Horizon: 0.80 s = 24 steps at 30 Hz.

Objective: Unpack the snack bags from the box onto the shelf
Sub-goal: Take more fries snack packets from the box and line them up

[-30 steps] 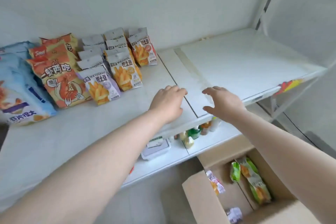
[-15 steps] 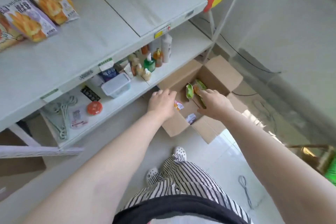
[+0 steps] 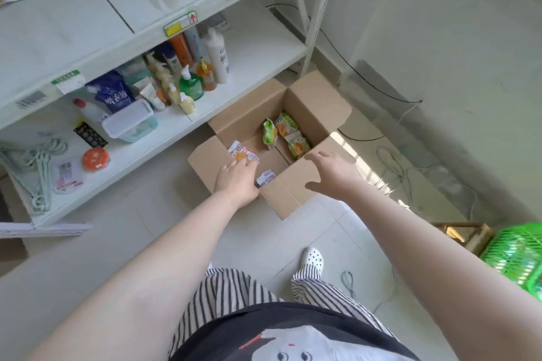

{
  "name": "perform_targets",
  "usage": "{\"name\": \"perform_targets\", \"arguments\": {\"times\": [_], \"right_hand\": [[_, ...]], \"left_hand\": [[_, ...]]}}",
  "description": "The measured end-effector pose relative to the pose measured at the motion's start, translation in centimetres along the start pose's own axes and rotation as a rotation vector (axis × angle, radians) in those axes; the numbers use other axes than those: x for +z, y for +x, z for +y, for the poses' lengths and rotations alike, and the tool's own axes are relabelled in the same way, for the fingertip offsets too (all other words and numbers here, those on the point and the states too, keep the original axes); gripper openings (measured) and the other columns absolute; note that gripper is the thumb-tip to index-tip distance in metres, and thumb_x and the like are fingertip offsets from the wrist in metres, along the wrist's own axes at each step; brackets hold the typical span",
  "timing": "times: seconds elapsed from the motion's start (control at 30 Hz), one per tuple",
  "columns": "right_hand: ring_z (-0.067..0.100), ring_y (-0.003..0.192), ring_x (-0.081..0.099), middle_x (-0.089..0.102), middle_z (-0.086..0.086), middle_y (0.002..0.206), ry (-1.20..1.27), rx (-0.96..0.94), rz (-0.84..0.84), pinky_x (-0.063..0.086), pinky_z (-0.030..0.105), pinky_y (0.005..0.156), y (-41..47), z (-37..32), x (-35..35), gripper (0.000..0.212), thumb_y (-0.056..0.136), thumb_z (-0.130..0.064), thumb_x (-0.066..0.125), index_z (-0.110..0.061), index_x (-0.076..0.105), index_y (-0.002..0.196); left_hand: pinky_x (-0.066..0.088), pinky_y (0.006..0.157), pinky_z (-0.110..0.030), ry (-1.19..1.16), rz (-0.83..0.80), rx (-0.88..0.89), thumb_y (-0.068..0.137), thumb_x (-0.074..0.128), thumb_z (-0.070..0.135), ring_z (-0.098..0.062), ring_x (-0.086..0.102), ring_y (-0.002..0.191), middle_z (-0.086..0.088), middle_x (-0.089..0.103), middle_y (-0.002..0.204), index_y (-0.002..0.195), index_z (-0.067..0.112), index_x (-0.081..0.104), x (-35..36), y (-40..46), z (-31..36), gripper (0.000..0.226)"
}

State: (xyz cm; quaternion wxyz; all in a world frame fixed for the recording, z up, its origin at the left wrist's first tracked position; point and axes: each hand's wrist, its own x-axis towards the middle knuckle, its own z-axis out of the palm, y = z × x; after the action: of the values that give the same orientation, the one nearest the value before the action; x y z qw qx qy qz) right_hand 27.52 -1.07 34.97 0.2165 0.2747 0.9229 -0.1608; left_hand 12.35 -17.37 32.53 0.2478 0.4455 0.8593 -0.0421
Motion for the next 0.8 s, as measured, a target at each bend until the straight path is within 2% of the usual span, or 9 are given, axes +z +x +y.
{"name": "perform_targets", "arguments": {"times": [0.13,0.23,0.33,0.5,0.7,0.8], "right_hand": [[0.026,0.121,0.052,0.051,0.002,0.137,-0.028,-0.045,-0.061,0.052,0.042,0.086,1.4,5.3,-1.2,0.070,0.088,-0.042,0.067,-0.021,0.036,0.147],[0.027,0.123,0.049,0.051,0.005,0.136,-0.031,-0.099,-0.093,0.051,0.041,0.089,3.9,6.9,-2.2,0.070,0.087,-0.041,0.068,-0.019,0.038,0.146],[0.026,0.121,0.049,0.053,0.006,0.129,-0.040,-0.151,-0.105,0.051,0.039,0.085,7.5,7.1,-3.2,0.068,0.086,-0.042,0.069,-0.017,0.041,0.143],[0.027,0.117,0.051,0.055,0.006,0.122,-0.056,-0.208,-0.138,0.048,0.037,0.079,14.0,7.3,-3.9,0.058,0.085,-0.038,0.067,-0.014,0.046,0.134],[0.025,0.123,0.046,0.053,0.004,0.128,-0.049,-0.212,-0.220,0.041,0.032,0.077,23.6,8.4,-2.2,0.058,0.084,-0.039,0.068,-0.016,0.046,0.133],[0.025,0.129,0.043,0.050,0.005,0.135,-0.050,-0.242,-0.282,0.044,0.035,0.086,27.9,8.8,-0.3,0.065,0.086,-0.039,0.068,-0.018,0.041,0.142]], "left_hand": [[0.038,0.099,-0.037,-0.048,0.011,-0.043,0.083,0.061,0.031,-0.028,0.046,0.125,-0.007,0.050,0.135,0.141,0.022,0.039,0.7,1.9,4.3,0.062],[0.038,0.100,-0.037,-0.076,0.041,-0.105,0.082,0.063,0.034,-0.027,0.047,0.125,-0.005,0.051,0.135,0.142,0.024,0.039,-0.1,3.0,5.0,0.065],[0.039,0.101,-0.038,-0.057,0.048,-0.171,0.083,0.064,0.038,-0.027,0.048,0.123,-0.005,0.052,0.132,0.141,0.024,0.040,-0.9,4.8,4.5,0.064],[0.038,0.100,-0.037,-0.081,-0.002,-0.249,0.083,0.063,0.030,-0.028,0.047,0.124,-0.006,0.051,0.132,0.140,0.020,0.040,-1.9,10.1,3.1,0.062],[0.039,0.099,-0.036,-0.161,-0.054,-0.324,0.083,0.065,0.033,-0.027,0.048,0.123,-0.006,0.051,0.128,0.136,0.020,0.043,0.4,18.5,0.8,0.059],[0.039,0.096,-0.035,-0.232,-0.059,-0.385,0.084,0.064,0.033,-0.028,0.049,0.121,-0.006,0.052,0.127,0.138,0.022,0.041,2.9,21.7,-0.5,0.060]]}}
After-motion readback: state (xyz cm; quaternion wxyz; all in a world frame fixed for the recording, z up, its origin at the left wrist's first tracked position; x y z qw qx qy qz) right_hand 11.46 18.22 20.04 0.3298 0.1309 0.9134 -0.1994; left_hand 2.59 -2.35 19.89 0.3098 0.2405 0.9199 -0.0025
